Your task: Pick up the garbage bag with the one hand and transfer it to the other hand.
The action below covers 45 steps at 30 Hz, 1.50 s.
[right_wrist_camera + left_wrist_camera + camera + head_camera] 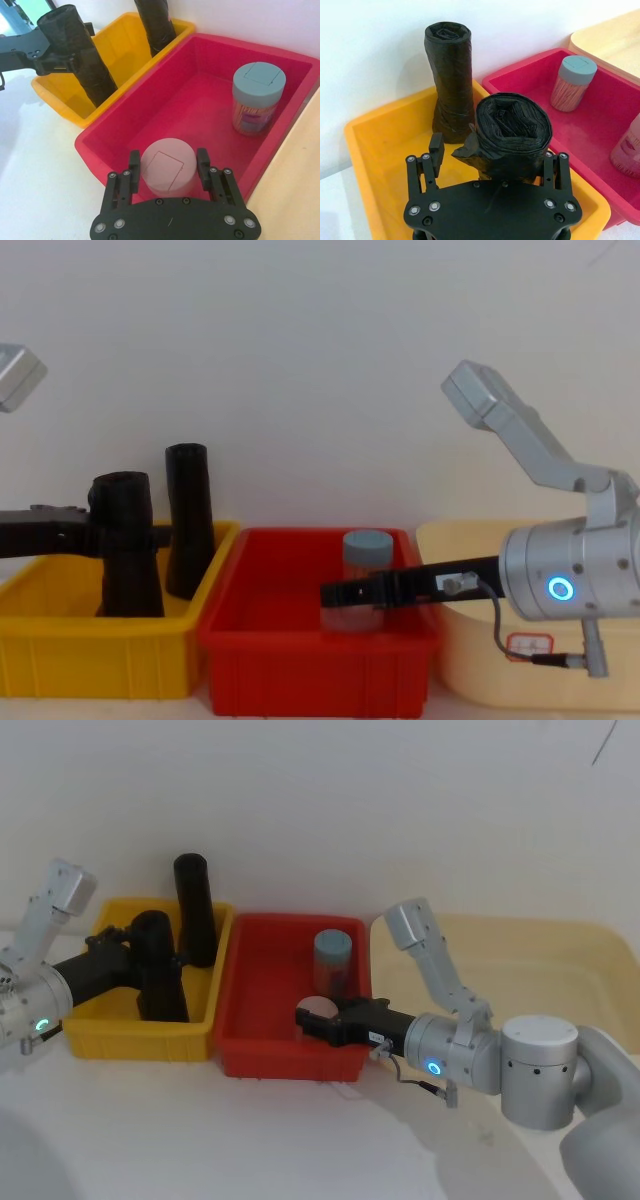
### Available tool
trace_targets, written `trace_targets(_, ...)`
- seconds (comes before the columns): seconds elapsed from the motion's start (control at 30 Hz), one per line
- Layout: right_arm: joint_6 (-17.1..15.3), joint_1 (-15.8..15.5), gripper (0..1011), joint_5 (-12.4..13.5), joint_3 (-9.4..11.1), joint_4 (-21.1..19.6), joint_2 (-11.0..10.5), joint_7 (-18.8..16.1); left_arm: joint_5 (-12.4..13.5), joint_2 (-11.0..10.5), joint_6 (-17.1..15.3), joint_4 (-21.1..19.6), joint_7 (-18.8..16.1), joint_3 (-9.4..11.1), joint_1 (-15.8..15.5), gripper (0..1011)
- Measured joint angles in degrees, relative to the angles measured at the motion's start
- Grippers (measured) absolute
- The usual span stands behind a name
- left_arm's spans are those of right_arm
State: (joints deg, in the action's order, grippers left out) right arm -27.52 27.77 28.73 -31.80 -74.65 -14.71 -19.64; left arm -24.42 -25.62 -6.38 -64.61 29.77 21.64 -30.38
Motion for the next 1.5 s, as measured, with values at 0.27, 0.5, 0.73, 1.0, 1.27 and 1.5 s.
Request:
trace_targets(0.27, 0.03, 0.00, 659, 0.00, 0.00, 0.00, 0.00, 0.00, 0.00, 0.00, 0.00, 0.00, 0.00, 0.00, 0.00, 865)
trace_targets(0.5, 0.03, 0.00, 659, 0.01, 0.00, 0.00, 0.00, -0.01, 0.00, 0.00, 0.00, 0.00, 0.00, 0.00, 0.00, 660)
trace_targets(0.73, 0.03, 0.00, 659, 0.01, 0.00, 0.00, 0.00, -0.01, 0.00, 0.00, 0.00, 0.00, 0.00, 0.00, 0.00, 506)
trace_targets(1.0, 0.03, 0.00, 659, 0.01, 0.00, 0.00, 0.00, -0.01, 0.00, 0.00, 0.00, 0.00, 0.00, 0.00, 0.00, 448)
trace_targets(1.27, 0.02, -0.08, 659, 0.02, 0.07, -0.23, -0.04, -0.03, 0.22, 0.11, 0.22, -0.15, -0.37, -0.25, 0.10, 413)
trace_targets(1.5, 0.38, -0.48, 659, 0.37, 0.50, -1.31, -0.34, -0.12, -0.12, 0.39, 0.58, -0.95, -0.72, -1.17, 0.35, 391)
